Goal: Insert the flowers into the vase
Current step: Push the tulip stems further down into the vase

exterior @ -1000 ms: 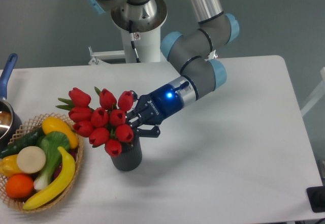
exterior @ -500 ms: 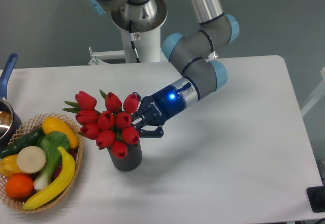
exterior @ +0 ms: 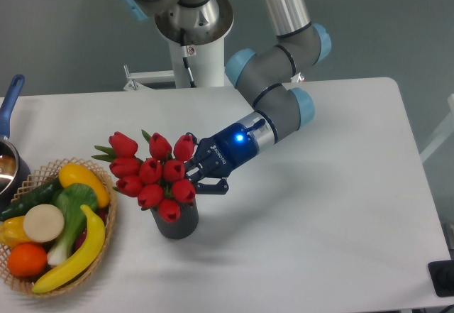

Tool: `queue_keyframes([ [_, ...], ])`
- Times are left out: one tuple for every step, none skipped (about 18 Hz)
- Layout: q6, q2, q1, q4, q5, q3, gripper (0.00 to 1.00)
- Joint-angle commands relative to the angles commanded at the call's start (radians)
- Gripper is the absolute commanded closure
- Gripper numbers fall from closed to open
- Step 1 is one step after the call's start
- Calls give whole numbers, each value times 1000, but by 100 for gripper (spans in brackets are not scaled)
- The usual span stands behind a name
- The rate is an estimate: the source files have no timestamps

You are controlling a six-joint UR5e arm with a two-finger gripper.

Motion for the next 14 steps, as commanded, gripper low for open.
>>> queue_keyframes([
  [0, 2, -3, 0, 0, -3, 78],
  [0, 0, -5, 0, 0, -3, 78],
  [6, -3, -5, 0, 0, -5, 78],
  [9, -3, -5, 0, 0, -5, 78],
  [9, -3, -5, 0, 0, -5, 78],
  [11, -3, -5, 0, 0, -5, 78],
  [11, -5, -5, 0, 0, -3, 78],
  [12, -8, -5, 2, 2, -3, 78],
  [18, -12, -5, 2, 3, -3, 78],
  [24, -12, -5, 0, 6, -3, 78],
  [26, -14, -5, 0, 8, -3, 78],
  [29, -15, -5, 2, 9, -2, 78],
  [35, -15, -5, 2, 12, -3, 78],
  [37, -17, -5, 0, 14, -3, 78],
])
